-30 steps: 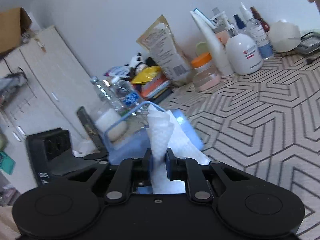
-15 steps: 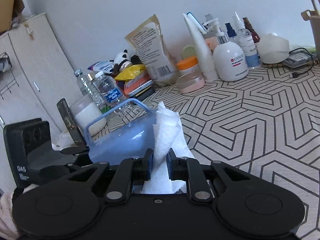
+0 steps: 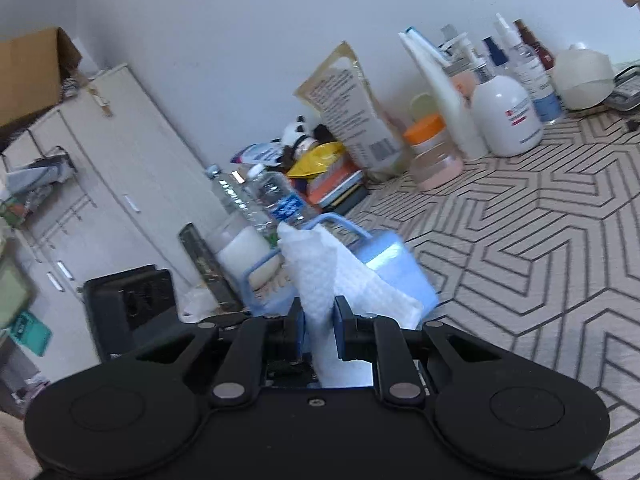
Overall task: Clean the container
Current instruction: 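Continue rubbing the wipe over the container's side wall with the right tool, then lower the blue container onto the table and open the left tool while the right tool releases the wipe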
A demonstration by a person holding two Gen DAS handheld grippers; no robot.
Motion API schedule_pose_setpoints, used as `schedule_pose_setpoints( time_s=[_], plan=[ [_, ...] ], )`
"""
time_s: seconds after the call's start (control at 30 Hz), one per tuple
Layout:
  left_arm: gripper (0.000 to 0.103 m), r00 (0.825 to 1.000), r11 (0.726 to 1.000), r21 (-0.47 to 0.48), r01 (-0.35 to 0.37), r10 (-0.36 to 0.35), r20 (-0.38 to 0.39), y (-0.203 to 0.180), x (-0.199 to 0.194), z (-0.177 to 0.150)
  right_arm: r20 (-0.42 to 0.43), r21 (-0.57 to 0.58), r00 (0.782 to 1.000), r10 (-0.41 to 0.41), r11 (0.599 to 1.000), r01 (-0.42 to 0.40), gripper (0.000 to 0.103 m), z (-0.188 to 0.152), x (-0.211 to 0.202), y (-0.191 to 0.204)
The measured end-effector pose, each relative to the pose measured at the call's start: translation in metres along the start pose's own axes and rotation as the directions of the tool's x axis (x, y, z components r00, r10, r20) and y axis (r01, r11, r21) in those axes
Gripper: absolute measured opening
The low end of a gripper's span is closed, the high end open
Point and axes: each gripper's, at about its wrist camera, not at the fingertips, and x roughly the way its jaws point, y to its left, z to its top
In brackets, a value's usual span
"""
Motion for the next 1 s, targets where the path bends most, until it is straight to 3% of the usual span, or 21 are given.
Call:
schedule_pose_setpoints(
  time_s=[0.23, 0.37, 0.57, 0.83, 1.0],
  plan=[
    [0.073, 1.000, 1.000, -0.002, 0.000, 0.000, 0.000, -0.001, 0.000, 0.000, -0.001, 0.058, 0.991, 0.137, 0.989, -0.136, 0.020, -0.001, 0.000, -0.001],
    [0.073, 1.000, 1.000, -0.002, -0.001, 0.001, -0.001, -0.001, 0.000, 0.000, -0.001, 0.053, 0.989, 0.147, 0.988, -0.146, 0.020, -0.002, 0.000, 0.002],
    [0.073, 1.000, 1.000, -0.011, -0.001, 0.001, 0.001, 0.000, 0.000, 0.000, -0.001, -0.011, 1.000, 0.016, 1.000, -0.016, 0.020, -0.004, 0.001, 0.008],
    [0.073, 1.000, 1.000, -0.006, -0.003, 0.003, 0.003, 0.007, 0.000, -0.001, -0.004, -0.011, 0.999, -0.036, 0.999, 0.036, 0.020, -0.003, 0.000, 0.003],
    [0.073, 0.998, 0.998, -0.011, -0.055, 0.055, 0.026, 0.008, -0.005, -0.003, -0.005, -0.032, 0.989, -0.146, 0.989, 0.146, 0.020, -0.002, 0.002, -0.001]
  ],
)
